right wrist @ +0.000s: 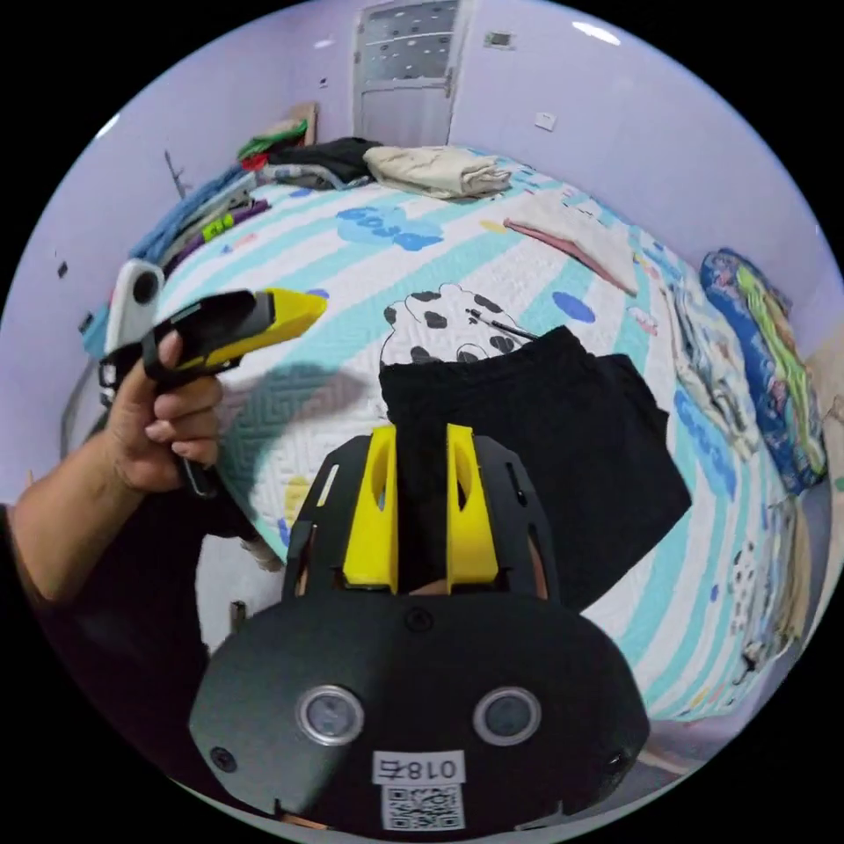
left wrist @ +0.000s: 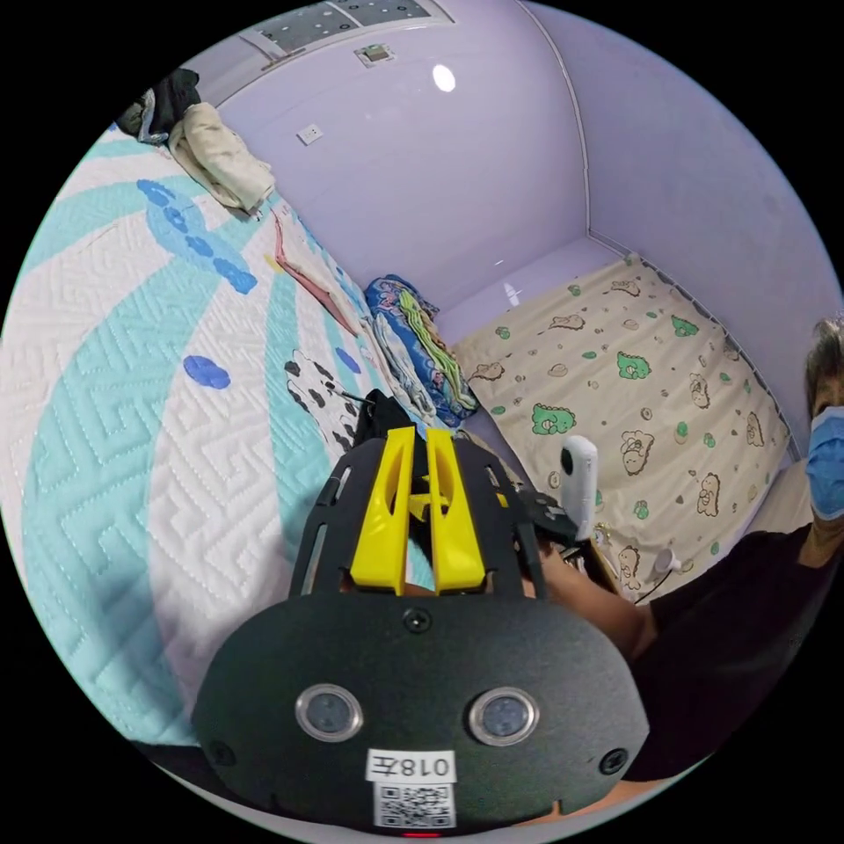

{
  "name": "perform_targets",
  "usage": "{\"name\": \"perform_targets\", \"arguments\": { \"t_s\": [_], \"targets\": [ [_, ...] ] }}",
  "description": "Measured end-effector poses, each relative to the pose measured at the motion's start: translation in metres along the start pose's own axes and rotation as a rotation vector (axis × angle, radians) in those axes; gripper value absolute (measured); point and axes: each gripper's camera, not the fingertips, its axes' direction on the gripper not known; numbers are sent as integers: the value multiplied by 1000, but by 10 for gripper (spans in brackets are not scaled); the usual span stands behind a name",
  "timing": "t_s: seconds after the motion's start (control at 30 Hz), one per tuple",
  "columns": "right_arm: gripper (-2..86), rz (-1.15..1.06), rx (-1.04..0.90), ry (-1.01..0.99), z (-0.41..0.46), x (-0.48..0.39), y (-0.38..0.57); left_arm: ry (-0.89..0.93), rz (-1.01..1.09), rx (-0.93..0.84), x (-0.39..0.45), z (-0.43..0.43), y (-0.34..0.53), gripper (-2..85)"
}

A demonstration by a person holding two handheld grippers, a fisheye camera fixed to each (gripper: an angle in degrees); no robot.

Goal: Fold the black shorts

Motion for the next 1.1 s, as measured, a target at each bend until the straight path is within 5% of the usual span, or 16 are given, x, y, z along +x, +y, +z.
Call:
{"name": "perform_targets", "arguments": {
  "t_s": [0.33, 0.63, 0.87, 1.1],
  "targets": [
    [10, 609, 312, -892, 15, 144, 113, 81, 1, -70, -10, 12, -22, 36],
    [3, 504, 374, -950, 13, 145, 160, 68, 57, -247, 11, 42, -11, 134],
    [5, 401, 347, -942, 10, 130, 185, 148, -169, -161, -34, 25, 13, 101],
    [18, 403, 327, -917, 15, 104, 207, 90, -117, -184, -35, -2, 24, 19]
  ]
}}
